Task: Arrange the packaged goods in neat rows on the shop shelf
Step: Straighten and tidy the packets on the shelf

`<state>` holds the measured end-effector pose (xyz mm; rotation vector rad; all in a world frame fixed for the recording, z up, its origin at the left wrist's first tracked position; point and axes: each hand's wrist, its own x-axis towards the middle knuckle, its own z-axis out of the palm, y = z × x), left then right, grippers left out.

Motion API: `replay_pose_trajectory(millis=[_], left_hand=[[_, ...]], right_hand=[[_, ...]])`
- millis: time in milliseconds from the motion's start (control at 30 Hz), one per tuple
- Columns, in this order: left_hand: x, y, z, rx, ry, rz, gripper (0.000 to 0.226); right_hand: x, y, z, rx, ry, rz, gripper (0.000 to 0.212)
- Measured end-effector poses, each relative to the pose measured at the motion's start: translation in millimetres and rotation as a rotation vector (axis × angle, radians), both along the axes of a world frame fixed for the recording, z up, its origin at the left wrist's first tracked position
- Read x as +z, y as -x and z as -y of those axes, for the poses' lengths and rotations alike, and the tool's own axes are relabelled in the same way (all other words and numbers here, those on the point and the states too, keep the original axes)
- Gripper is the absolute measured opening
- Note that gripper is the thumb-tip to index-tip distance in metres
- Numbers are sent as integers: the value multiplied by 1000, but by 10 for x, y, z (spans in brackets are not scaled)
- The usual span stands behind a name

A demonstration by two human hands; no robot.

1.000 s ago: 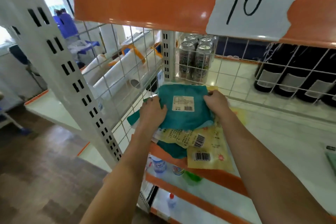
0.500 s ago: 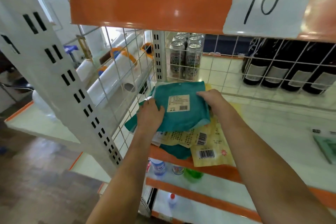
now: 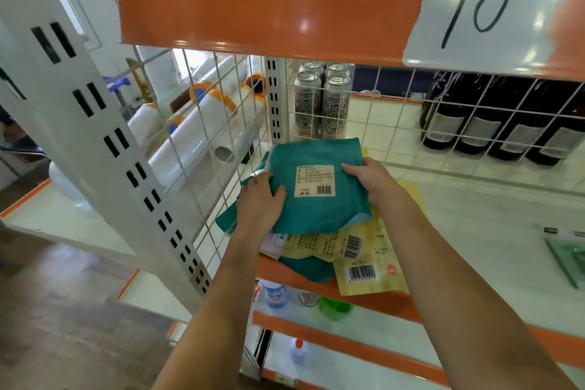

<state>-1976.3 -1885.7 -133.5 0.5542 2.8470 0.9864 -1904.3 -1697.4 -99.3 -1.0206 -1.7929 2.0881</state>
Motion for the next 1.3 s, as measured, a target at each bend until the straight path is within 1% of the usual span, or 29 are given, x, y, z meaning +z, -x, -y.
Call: replay_pose_trajectory(millis=[67, 133, 267, 400, 533, 667, 767, 867, 1000, 1133, 1300], left_hand=[[12, -14, 25, -21, -26, 7, 44], [27, -31, 50, -62, -61, 11, 43], [108, -57, 107, -144, -124, 16, 38], [137, -51, 163, -179, -167, 18, 35], [2, -12, 137, -225, -129, 1, 45], [87, -133, 133, -334, -184, -13, 33], [128, -243, 93, -375, -147, -38, 33], [151, -403, -20, -478, -160, -54, 32], [195, -671, -203, -547, -114, 0, 35], [209, -956, -401, -656, -84, 89, 37], [230, -1407, -699, -753, -48, -15, 36]], right_hand=[[7, -25, -6, -8, -5, -21, 25], [6, -84, -3, -33, -10, -48, 21], [-1, -241, 14, -130, -2, -88, 21], [21, -450, 89, -236, 4, -145, 24], [27, -720, 180, -354, -4, -191, 19], [-59, -1051, 244, -490, 17, -208, 24], [-123, -1307, 290, -575, 26, -226, 18], [-155, -1571, 311, -653, 25, -226, 5], [-169, -1949, 311, -733, 22, -236, 8], [-194, -2350, 255, -803, 47, -291, 10], [-203, -2942, 217, -943, 50, -236, 11]])
